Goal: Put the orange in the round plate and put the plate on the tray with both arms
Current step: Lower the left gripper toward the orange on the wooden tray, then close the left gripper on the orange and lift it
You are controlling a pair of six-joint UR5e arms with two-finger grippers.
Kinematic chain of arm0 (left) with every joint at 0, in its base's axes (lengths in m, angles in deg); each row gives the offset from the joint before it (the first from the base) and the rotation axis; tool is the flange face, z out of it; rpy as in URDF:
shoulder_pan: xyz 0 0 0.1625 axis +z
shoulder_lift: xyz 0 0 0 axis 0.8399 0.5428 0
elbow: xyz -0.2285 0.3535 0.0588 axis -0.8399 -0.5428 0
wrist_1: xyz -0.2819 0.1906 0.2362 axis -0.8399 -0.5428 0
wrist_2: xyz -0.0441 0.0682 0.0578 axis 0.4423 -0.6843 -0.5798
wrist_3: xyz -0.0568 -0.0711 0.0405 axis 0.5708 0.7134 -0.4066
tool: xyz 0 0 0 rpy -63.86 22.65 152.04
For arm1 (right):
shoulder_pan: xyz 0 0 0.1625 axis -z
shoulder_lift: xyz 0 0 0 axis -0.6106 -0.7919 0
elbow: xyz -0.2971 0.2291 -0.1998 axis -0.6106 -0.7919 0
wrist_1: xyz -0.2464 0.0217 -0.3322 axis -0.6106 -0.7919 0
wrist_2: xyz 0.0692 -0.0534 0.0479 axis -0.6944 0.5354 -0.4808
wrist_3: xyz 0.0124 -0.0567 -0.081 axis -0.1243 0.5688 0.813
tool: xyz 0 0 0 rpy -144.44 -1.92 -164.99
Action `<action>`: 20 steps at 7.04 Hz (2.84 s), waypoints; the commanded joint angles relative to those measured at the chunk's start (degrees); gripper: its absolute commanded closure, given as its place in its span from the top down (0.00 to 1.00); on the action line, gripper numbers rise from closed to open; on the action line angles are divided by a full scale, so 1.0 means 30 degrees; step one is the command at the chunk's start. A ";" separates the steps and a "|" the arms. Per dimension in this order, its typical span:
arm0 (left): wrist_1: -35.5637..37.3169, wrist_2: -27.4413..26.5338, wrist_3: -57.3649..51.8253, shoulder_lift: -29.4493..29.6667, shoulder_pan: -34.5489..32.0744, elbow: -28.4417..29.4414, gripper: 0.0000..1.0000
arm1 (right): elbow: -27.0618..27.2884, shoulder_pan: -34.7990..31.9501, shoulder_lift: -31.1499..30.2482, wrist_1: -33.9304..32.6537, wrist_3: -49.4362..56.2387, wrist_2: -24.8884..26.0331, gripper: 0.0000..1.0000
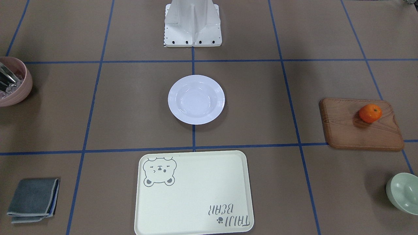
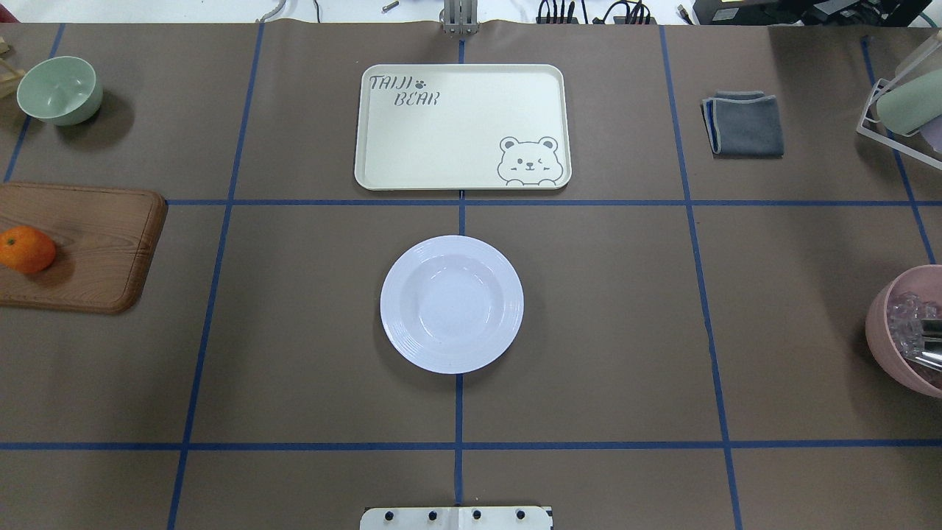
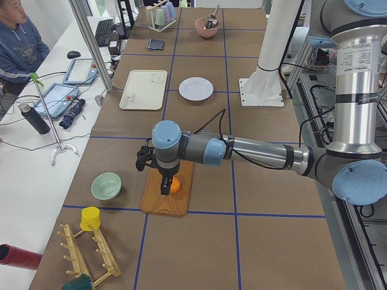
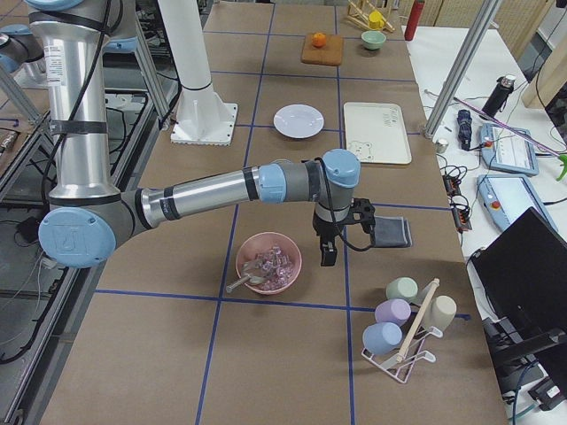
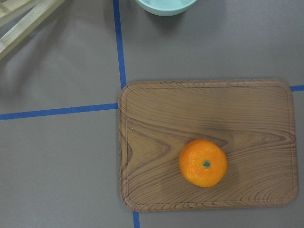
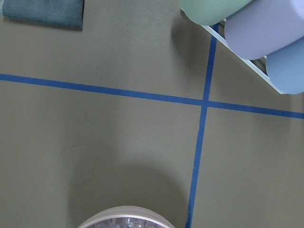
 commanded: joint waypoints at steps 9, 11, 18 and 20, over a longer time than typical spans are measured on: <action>-0.2701 -0.2152 0.8697 0.0998 0.5016 0.0305 0.98 | -0.0224 0.0861 -0.0054 0.1777 -0.0260 -0.2344 1.00; -0.5574 -0.2224 0.8668 0.1166 0.5814 0.2698 0.97 | -0.0369 0.1211 -0.0083 0.1777 -0.0318 -0.2285 1.00; -0.7844 -0.2400 0.9138 0.2340 0.6785 0.6137 0.97 | -0.0370 0.1301 -0.0084 0.1748 -0.0553 -0.2315 1.00; -0.7815 -0.2400 0.9167 0.2369 0.7195 0.6197 0.98 | -0.0400 0.1301 -0.0113 0.1748 -0.0553 -0.2315 1.00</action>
